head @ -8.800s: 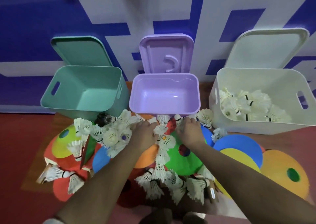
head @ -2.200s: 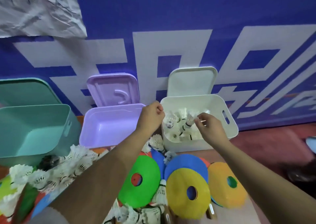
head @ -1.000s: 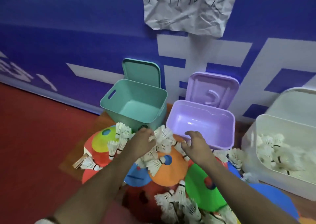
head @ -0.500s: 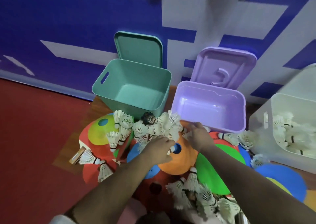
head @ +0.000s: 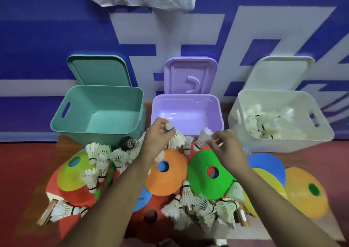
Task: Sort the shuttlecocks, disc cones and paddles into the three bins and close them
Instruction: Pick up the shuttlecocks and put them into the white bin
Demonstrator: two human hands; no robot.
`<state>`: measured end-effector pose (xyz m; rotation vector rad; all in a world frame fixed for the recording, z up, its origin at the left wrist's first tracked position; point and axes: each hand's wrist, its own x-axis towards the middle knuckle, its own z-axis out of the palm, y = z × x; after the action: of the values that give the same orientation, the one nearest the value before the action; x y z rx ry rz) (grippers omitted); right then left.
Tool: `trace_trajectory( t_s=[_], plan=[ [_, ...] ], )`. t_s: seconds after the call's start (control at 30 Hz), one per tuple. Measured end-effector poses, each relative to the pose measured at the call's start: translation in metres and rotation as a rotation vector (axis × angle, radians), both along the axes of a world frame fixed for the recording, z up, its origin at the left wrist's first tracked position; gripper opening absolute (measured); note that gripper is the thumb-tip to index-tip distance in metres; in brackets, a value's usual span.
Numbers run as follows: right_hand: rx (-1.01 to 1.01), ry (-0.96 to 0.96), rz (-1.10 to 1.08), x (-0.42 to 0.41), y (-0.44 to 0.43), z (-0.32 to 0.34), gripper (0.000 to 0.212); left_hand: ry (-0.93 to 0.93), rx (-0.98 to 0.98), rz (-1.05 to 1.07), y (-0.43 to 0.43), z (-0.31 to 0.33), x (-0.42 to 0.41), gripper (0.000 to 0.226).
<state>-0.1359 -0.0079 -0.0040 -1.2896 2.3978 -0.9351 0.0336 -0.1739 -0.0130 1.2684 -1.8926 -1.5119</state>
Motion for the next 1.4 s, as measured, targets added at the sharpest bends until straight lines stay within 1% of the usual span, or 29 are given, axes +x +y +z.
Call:
trace_trajectory(
  t_s=[0.13,0.2,0.33,0.43,0.57,0.6,0.73,0.83,0.97,1.07,1.17,1.3,1.4],
  plan=[
    [-0.088,0.021,-0.173,-0.048,0.045,0.023,0.004,0.087,-0.002,-0.052,0.030,0.023,-0.078,0.026],
    [-0.110,0.054,-0.258,-0.085,0.067,0.034,0.006,0.129,-0.022,-0.091,0.051,0.033,-0.121,0.026],
    [-0.071,0.148,-0.367,-0.170,0.101,0.052,0.013,0.130,-0.054,-0.155,0.092,0.047,-0.199,0.023],
    [-0.025,0.135,-0.373,-0.222,0.109,0.055,0.020,0.098,-0.065,-0.128,0.110,0.049,-0.246,0.023],
    [-0.008,0.091,-0.336,-0.249,0.119,0.055,0.042,-0.019,-0.080,-0.203,0.122,0.049,-0.277,0.051],
    [-0.015,0.072,-0.322,-0.247,0.123,0.052,0.043,-0.041,-0.102,-0.200,0.124,0.048,-0.275,0.051],
    [-0.065,-0.031,-0.155,-0.212,0.140,0.030,0.036,-0.092,-0.144,-0.144,0.136,0.044,-0.227,0.027],
    [-0.017,-0.116,-0.019,-0.171,0.141,0.005,0.035,-0.167,-0.204,-0.031,0.137,0.031,-0.167,0.018],
    [0.048,-0.193,0.154,-0.117,0.116,-0.020,0.035,-0.326,-0.265,0.133,0.130,0.016,-0.077,0.013],
    [0.107,-0.186,0.296,-0.078,0.083,-0.023,0.039,-0.457,-0.313,0.220,0.119,0.012,-0.017,0.017],
    [0.105,-0.148,0.393,-0.044,0.044,-0.022,0.040,-0.595,-0.351,0.288,0.101,0.010,0.025,0.026],
    [0.138,-0.155,0.468,-0.003,-0.014,-0.021,0.041,-0.765,-0.383,0.287,0.075,-0.003,0.062,0.046],
    [0.174,-0.170,0.500,0.022,-0.057,-0.022,0.046,-0.808,-0.427,0.261,0.058,-0.019,0.077,0.061]
  ],
)
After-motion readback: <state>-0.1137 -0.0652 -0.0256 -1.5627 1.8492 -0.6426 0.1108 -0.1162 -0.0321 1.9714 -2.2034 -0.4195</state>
